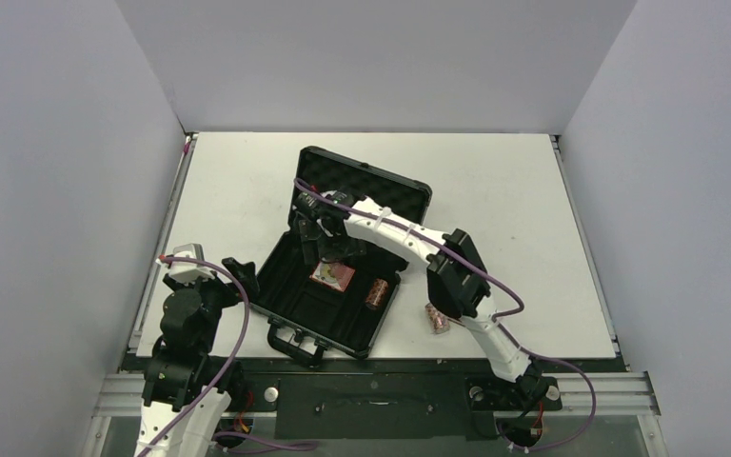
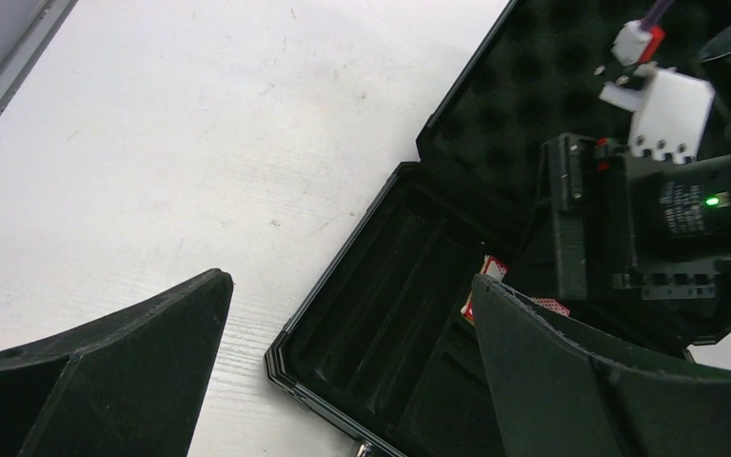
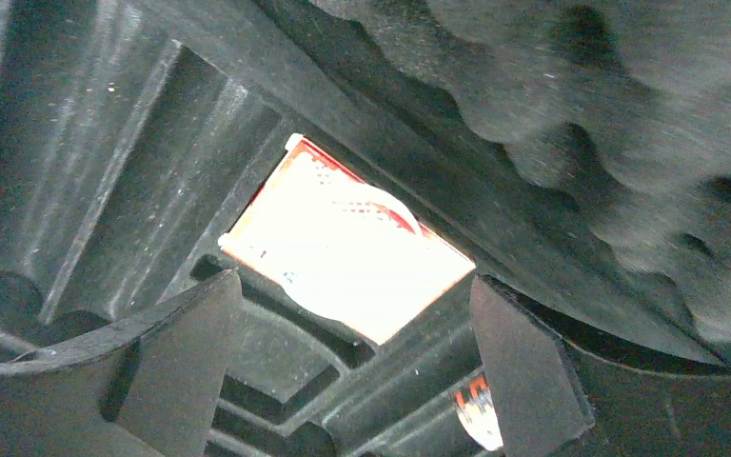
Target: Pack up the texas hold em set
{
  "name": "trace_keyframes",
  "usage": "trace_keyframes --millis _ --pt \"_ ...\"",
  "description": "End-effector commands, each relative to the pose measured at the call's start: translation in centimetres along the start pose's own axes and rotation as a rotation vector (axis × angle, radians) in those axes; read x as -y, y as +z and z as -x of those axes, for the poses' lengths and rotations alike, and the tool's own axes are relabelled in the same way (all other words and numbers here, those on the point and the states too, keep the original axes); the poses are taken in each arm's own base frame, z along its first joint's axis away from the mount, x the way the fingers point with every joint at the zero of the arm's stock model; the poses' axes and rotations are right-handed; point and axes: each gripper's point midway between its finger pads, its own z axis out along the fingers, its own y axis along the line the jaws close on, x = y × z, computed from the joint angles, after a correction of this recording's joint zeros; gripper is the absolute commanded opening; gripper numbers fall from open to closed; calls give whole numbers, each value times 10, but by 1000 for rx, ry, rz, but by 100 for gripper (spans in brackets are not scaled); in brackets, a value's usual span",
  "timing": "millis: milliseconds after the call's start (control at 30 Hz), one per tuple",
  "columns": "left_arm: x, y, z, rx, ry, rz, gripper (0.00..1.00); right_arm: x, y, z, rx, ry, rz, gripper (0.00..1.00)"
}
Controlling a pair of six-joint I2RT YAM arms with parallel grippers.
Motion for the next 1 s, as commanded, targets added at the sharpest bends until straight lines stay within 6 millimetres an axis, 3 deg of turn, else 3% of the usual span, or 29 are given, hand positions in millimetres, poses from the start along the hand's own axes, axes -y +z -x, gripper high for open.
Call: trace_keyframes --millis 0,300,567,867,967 --pt "2 2 12 39 -9 -1 96 10 -74 32 177 25 19 86" --pt "2 2 11 36 -7 -4 96 26 -141 36 323 44 14 86" --pt "2 2 11 33 -8 -3 96 62 -188 19 412 101 -10 86" --pt "-3 0 14 51 -20 24 96 117 -211 -20 491 235 -47 86" --pt "-4 0 14 54 -22 33 96 134 -208 -31 508 284 -82 86"
